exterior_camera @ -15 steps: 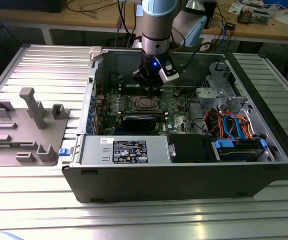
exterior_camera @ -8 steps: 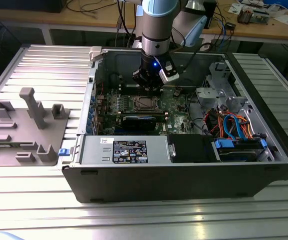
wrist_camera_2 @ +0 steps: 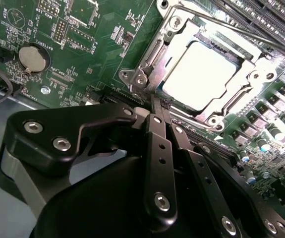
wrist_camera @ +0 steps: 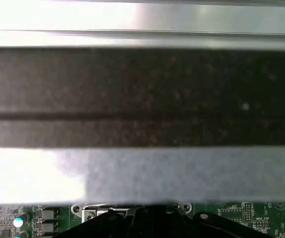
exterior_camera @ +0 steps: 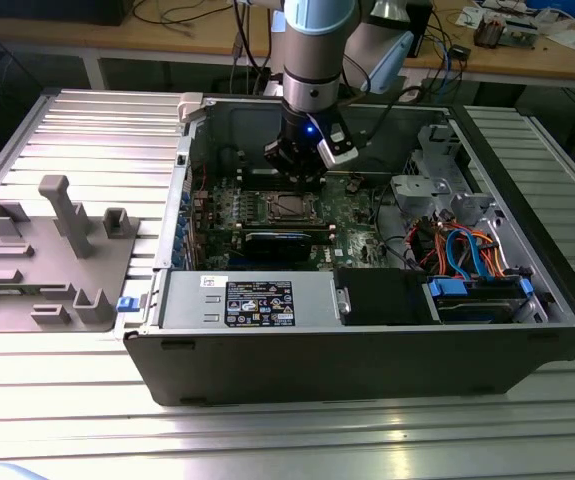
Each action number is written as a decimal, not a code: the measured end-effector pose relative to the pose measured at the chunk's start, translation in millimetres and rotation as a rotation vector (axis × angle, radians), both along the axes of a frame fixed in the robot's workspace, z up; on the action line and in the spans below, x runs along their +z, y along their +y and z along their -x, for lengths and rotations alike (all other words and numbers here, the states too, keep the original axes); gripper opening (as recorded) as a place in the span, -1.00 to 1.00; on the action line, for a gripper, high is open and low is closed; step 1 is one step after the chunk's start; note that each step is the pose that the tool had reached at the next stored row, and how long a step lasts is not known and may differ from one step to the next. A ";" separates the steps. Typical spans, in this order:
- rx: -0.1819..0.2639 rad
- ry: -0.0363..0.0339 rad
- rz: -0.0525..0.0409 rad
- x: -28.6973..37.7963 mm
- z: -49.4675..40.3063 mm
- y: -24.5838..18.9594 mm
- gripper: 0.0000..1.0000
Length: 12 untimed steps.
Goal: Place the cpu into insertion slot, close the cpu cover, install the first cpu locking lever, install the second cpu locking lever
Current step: 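Install the second cpu locking lever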
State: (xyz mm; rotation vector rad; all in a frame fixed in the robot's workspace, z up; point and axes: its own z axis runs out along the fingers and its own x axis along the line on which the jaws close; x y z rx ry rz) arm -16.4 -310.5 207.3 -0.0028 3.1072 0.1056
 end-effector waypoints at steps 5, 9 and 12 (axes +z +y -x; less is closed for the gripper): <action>0.000 0.0001 0.0005 10.5 -0.2 0.0 -0.79; 0.000 0.0000 0.0003 12.9 -0.2 0.0 -0.79; 0.000 0.0001 0.0005 13.2 -0.2 -0.2 -0.79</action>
